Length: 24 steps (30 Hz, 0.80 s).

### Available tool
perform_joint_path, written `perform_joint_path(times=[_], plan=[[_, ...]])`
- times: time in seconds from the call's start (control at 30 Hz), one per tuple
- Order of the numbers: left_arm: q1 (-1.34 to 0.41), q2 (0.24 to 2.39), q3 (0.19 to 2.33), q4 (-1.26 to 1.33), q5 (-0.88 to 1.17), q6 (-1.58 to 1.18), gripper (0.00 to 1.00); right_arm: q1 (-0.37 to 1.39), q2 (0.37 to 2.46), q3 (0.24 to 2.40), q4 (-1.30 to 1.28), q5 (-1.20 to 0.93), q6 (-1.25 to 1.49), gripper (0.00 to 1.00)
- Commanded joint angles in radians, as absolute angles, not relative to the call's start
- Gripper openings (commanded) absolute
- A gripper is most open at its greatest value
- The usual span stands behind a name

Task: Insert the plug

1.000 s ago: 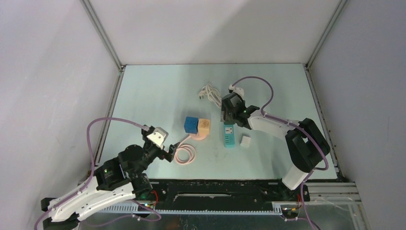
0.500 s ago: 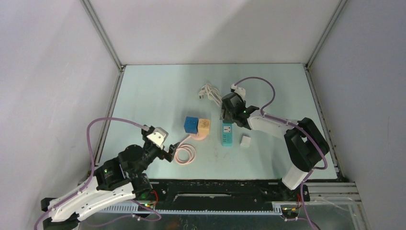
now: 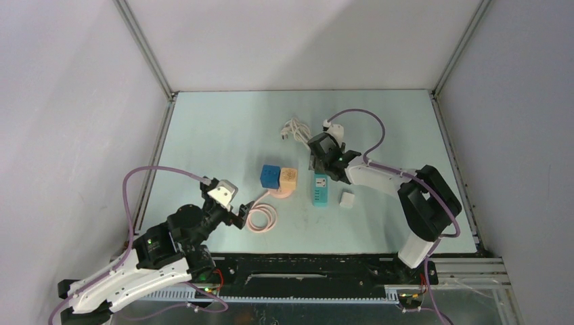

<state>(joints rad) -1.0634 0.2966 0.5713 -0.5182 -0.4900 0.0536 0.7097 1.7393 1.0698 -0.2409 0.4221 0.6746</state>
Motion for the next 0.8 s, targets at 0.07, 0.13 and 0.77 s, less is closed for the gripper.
perform_joint_path(times=[0.07,0.13,0.77], plan=[[-1.052,0.305,0.557,-0.489,-0.479,0.070,1.00,0.732,1.894,0.986,-0.493,0.340,0.734,0.00],[-1.052,0.307,0.557,-0.489,-0.477,0.072,1.00,0.741,1.899,0.986,-0.500,0.349,0.739,0.00],[-1.051,0.305,0.558,-0.487,-0.480,0.070,1.00,0.748,1.884,0.878,-0.375,0.241,0.767,0.00]])
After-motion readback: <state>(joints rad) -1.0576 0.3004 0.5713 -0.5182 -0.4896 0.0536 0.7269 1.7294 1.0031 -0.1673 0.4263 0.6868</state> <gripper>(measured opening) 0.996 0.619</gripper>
